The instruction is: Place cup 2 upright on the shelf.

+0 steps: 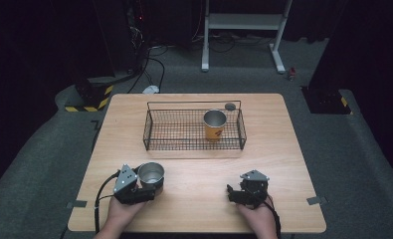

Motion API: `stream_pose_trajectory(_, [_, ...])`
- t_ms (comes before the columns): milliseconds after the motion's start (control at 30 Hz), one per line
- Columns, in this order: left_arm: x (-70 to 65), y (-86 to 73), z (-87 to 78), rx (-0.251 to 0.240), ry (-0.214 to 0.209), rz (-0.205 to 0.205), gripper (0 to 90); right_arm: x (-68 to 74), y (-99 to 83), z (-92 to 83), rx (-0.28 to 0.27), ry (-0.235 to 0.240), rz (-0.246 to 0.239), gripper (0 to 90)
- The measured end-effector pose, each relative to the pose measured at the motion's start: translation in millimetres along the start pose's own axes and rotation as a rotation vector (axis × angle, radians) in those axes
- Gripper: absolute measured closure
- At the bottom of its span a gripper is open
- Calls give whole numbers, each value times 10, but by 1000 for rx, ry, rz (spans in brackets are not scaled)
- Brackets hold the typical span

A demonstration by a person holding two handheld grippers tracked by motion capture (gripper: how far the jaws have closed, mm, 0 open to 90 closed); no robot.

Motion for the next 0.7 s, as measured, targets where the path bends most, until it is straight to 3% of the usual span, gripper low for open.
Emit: stream_pose_trajectory(700, [131,395,137,-19,11,-37,186,1,-5,-2,0,0,-2,90])
Point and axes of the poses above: each handheld gripper's, and its own axes: z roughly forward along the jaws, y roughly out of its top, x roughly to its left, the point moved 2 cm from there along z, roughly forward along the jaws, and after that the axes turned 15 degrees about x, right-handed, at the moved point
